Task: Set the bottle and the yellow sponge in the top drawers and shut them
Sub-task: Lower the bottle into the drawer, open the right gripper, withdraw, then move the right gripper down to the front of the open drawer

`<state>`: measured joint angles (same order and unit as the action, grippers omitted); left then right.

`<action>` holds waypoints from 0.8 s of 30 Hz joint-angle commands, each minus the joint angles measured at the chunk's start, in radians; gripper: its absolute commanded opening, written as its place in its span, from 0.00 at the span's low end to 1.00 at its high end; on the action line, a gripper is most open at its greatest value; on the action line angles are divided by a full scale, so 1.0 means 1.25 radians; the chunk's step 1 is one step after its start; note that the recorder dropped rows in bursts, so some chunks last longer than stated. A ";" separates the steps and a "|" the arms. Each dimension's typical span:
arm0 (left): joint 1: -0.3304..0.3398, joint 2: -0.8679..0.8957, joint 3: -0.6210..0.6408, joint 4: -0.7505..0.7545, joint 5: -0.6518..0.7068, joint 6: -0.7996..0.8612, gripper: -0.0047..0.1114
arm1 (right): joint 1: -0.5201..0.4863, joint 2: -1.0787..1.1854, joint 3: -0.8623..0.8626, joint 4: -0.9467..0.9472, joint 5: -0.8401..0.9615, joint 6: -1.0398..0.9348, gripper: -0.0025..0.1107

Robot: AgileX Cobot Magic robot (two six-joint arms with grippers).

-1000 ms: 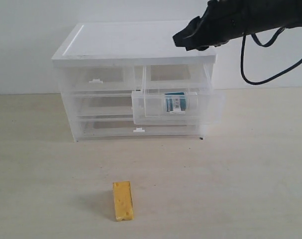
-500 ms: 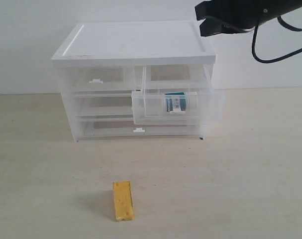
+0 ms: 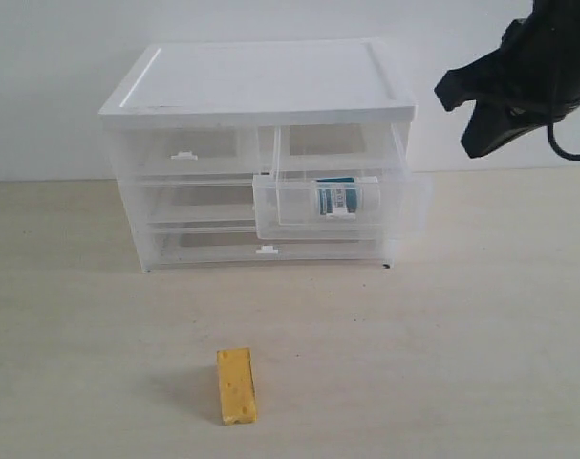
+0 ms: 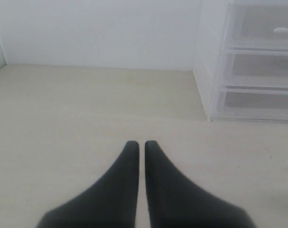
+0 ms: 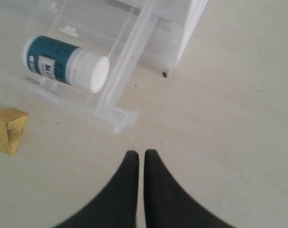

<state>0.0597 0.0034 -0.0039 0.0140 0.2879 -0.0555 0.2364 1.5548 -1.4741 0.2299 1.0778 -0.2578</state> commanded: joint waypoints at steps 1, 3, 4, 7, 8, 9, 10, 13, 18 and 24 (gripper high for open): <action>0.002 -0.003 0.003 -0.005 -0.002 0.003 0.08 | -0.006 -0.042 -0.003 -0.057 0.024 0.037 0.02; 0.002 -0.003 0.003 -0.005 -0.002 0.003 0.08 | -0.006 -0.053 -0.003 -0.055 0.029 0.037 0.02; 0.002 -0.003 0.003 -0.005 -0.002 0.003 0.08 | -0.006 -0.054 -0.003 -0.047 0.037 0.026 0.02; 0.002 -0.003 0.003 -0.005 -0.002 0.003 0.08 | 0.014 -0.061 -0.003 -0.042 0.062 0.011 0.02; 0.002 -0.003 0.003 -0.005 -0.002 0.003 0.08 | 0.028 -0.062 -0.003 -0.043 0.069 0.005 0.02; 0.002 -0.003 0.003 -0.005 -0.002 0.003 0.08 | 0.042 -0.064 -0.003 -0.044 0.071 -0.003 0.02; 0.002 -0.003 0.003 -0.005 -0.002 0.003 0.08 | 0.062 -0.064 -0.003 -0.044 0.072 -0.008 0.02; 0.002 -0.003 0.003 -0.005 -0.002 0.003 0.08 | 0.131 -0.064 -0.003 -0.044 0.074 -0.027 0.02; 0.002 -0.003 0.003 -0.005 -0.002 0.003 0.08 | 0.230 -0.062 -0.003 -0.044 0.114 -0.088 0.02; 0.002 -0.003 0.003 -0.005 -0.002 0.003 0.08 | 0.257 -0.044 -0.003 0.052 0.115 -0.146 0.02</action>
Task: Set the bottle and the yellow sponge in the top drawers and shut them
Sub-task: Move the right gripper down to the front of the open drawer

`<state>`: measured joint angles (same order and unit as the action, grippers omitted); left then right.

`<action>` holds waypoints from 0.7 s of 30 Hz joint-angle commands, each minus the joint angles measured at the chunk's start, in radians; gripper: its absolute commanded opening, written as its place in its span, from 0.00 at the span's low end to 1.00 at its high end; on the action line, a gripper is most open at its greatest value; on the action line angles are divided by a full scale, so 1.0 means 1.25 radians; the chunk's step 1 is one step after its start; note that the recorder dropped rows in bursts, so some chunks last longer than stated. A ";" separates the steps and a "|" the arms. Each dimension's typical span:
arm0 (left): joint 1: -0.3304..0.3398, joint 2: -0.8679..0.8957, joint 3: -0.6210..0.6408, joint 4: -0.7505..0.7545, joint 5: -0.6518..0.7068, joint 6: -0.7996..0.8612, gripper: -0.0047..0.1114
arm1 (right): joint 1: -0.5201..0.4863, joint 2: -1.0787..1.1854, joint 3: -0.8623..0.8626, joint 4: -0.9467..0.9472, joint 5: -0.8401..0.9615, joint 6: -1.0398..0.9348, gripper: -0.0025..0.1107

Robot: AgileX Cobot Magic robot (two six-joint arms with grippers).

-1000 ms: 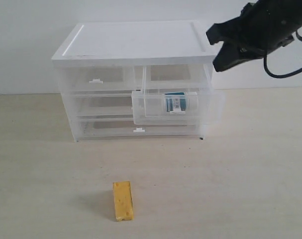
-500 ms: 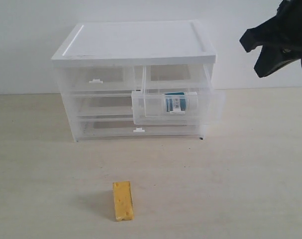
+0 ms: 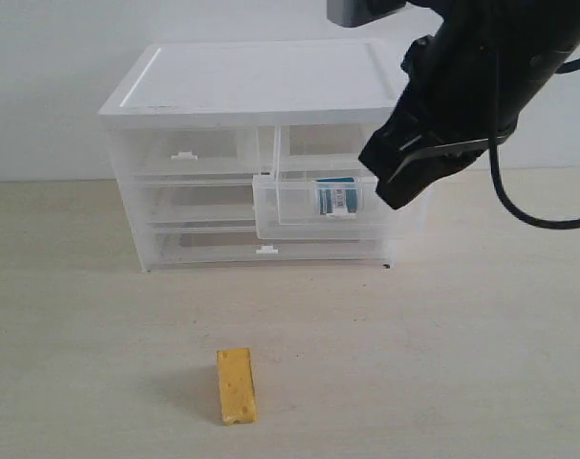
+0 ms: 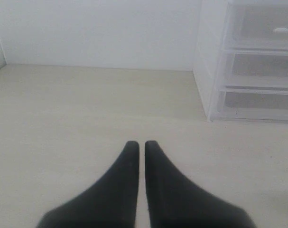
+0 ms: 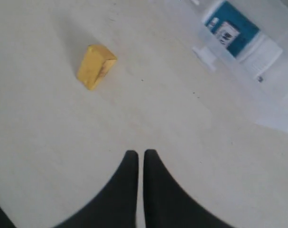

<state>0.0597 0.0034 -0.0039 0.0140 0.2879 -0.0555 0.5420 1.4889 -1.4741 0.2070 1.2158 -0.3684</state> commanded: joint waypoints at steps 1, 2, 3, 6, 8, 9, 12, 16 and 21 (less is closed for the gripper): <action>0.002 -0.003 0.003 -0.005 -0.002 0.003 0.08 | 0.012 0.014 -0.003 0.089 0.004 -0.074 0.02; 0.002 -0.003 0.003 -0.005 -0.002 0.003 0.08 | 0.012 0.025 -0.003 0.101 0.004 -0.091 0.02; 0.002 -0.003 0.003 -0.005 -0.002 0.003 0.08 | 0.012 0.037 -0.003 0.105 0.004 -0.102 0.02; 0.002 -0.003 0.003 -0.005 -0.002 0.003 0.08 | 0.012 0.076 -0.003 0.097 -0.008 -0.123 0.02; 0.002 -0.003 0.003 -0.005 -0.002 0.003 0.08 | 0.012 0.102 -0.003 0.083 -0.027 -0.141 0.02; 0.002 -0.003 0.003 -0.005 -0.002 0.003 0.08 | 0.012 0.113 -0.003 0.072 -0.041 -0.147 0.02; 0.002 -0.003 0.003 -0.005 -0.002 0.003 0.08 | 0.012 0.135 -0.003 0.035 -0.093 -0.147 0.02; 0.002 -0.003 0.003 -0.005 -0.002 0.003 0.08 | 0.011 0.158 -0.003 -0.008 -0.151 -0.147 0.02; 0.002 -0.003 0.003 -0.005 -0.002 0.003 0.08 | 0.011 0.169 -0.003 -0.015 -0.208 -0.159 0.02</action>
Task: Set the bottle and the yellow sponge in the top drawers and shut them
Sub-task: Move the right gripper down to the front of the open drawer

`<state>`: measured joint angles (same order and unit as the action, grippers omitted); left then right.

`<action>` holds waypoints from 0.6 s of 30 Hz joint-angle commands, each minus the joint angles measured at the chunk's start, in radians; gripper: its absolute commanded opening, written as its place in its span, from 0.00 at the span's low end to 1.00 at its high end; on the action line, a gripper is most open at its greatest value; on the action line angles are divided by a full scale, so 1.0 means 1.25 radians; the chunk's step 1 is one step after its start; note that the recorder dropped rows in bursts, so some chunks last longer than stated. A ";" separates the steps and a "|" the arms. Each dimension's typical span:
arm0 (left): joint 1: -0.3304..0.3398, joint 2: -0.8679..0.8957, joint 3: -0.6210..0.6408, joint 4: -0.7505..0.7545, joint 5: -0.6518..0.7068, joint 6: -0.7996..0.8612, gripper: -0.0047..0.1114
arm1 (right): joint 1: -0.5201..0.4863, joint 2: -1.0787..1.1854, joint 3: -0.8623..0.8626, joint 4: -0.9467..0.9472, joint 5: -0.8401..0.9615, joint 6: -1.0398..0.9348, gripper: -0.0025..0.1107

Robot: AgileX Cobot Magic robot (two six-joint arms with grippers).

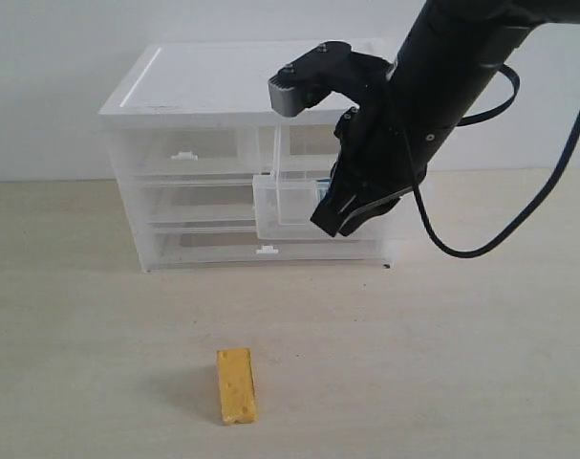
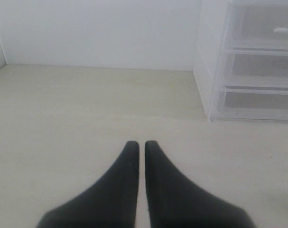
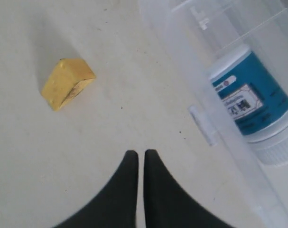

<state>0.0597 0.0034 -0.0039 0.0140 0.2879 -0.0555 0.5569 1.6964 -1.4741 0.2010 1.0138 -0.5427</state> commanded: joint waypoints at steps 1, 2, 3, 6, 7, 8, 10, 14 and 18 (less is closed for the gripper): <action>0.002 -0.003 0.003 -0.005 -0.002 0.003 0.08 | -0.001 0.003 -0.003 -0.010 -0.057 -0.026 0.02; 0.002 -0.003 0.003 -0.005 -0.002 0.003 0.08 | -0.001 0.003 -0.003 -0.010 -0.062 -0.029 0.02; 0.002 -0.003 0.003 -0.005 -0.002 0.003 0.08 | -0.001 0.003 -0.003 -0.010 -0.070 -0.033 0.02; 0.002 -0.003 0.003 -0.005 -0.002 0.003 0.08 | -0.001 0.004 -0.003 -0.010 -0.072 -0.033 0.02; 0.002 -0.003 0.003 -0.005 -0.002 0.003 0.08 | -0.001 0.004 -0.003 -0.010 -0.072 -0.033 0.02; 0.002 -0.003 0.003 -0.005 -0.002 0.003 0.08 | -0.001 0.004 -0.003 -0.010 -0.072 -0.033 0.02; 0.002 -0.003 0.003 -0.005 -0.002 0.003 0.08 | -0.001 0.004 -0.003 -0.015 -0.072 -0.037 0.02; 0.002 -0.003 0.003 -0.005 -0.002 0.003 0.08 | -0.001 0.010 -0.003 -0.045 -0.079 -0.037 0.02; 0.002 -0.003 0.003 -0.005 -0.002 0.003 0.08 | -0.001 0.027 -0.003 -0.061 -0.098 -0.034 0.02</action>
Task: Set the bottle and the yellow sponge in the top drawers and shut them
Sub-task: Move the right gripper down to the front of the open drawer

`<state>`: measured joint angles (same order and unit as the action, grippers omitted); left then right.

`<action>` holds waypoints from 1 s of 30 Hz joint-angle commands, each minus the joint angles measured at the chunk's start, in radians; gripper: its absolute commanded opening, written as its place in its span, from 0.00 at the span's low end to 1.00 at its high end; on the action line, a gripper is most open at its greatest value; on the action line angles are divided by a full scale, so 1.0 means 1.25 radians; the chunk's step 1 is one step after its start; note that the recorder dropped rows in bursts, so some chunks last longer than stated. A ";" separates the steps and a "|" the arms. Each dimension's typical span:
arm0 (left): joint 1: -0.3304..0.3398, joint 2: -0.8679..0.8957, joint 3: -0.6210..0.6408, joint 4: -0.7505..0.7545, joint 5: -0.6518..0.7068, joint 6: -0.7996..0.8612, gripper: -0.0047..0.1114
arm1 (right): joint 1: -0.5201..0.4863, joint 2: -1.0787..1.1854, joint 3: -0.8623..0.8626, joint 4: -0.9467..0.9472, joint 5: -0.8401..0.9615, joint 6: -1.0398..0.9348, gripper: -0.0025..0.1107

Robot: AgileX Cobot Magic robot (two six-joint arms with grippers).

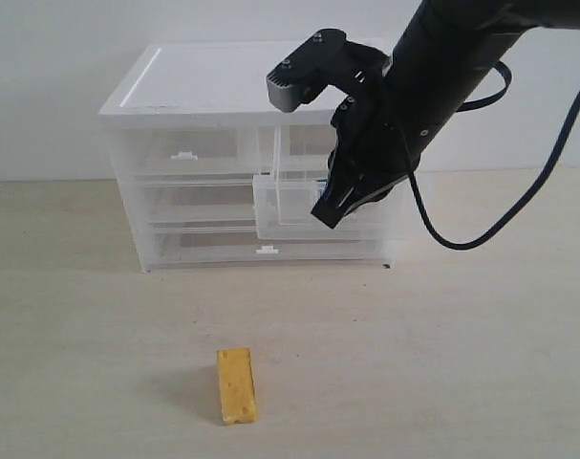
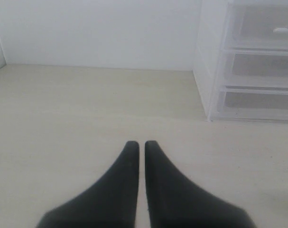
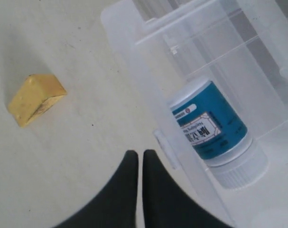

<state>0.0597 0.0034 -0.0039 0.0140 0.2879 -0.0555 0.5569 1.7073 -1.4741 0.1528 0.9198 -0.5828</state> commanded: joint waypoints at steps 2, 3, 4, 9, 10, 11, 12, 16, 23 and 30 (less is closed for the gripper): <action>0.002 -0.003 0.003 -0.005 -0.002 0.003 0.08 | -0.001 0.025 -0.003 -0.025 -0.047 -0.002 0.02; 0.002 -0.003 0.003 -0.005 -0.002 0.003 0.08 | -0.001 0.030 -0.003 -0.025 -0.060 -0.002 0.02; 0.002 -0.003 0.003 -0.005 -0.002 0.003 0.08 | -0.001 0.031 -0.003 -0.025 -0.074 -0.002 0.02; 0.002 -0.003 0.003 -0.005 -0.002 0.003 0.08 | -0.001 0.046 -0.003 -0.070 -0.136 0.011 0.02; 0.002 -0.003 0.003 -0.005 -0.002 0.003 0.08 | -0.001 0.048 -0.003 -0.099 -0.150 0.023 0.02; 0.002 -0.003 0.003 -0.005 -0.002 0.003 0.08 | -0.001 0.048 -0.003 -0.113 -0.161 0.031 0.02; 0.002 -0.003 0.003 -0.005 -0.002 0.003 0.08 | -0.001 0.048 -0.003 -0.122 -0.170 0.035 0.02; 0.002 -0.003 0.003 -0.005 -0.002 0.003 0.08 | -0.001 0.048 -0.003 -0.176 -0.206 0.071 0.02; 0.002 -0.003 0.003 -0.005 -0.002 0.003 0.08 | -0.001 0.048 -0.003 -0.270 -0.251 0.110 0.02; 0.002 -0.003 0.003 -0.005 -0.002 0.003 0.08 | 0.000 0.044 -0.003 -0.293 -0.172 0.122 0.02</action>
<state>0.0597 0.0034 -0.0039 0.0140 0.2879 -0.0555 0.5928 1.7643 -1.4632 -0.0885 0.7876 -0.4362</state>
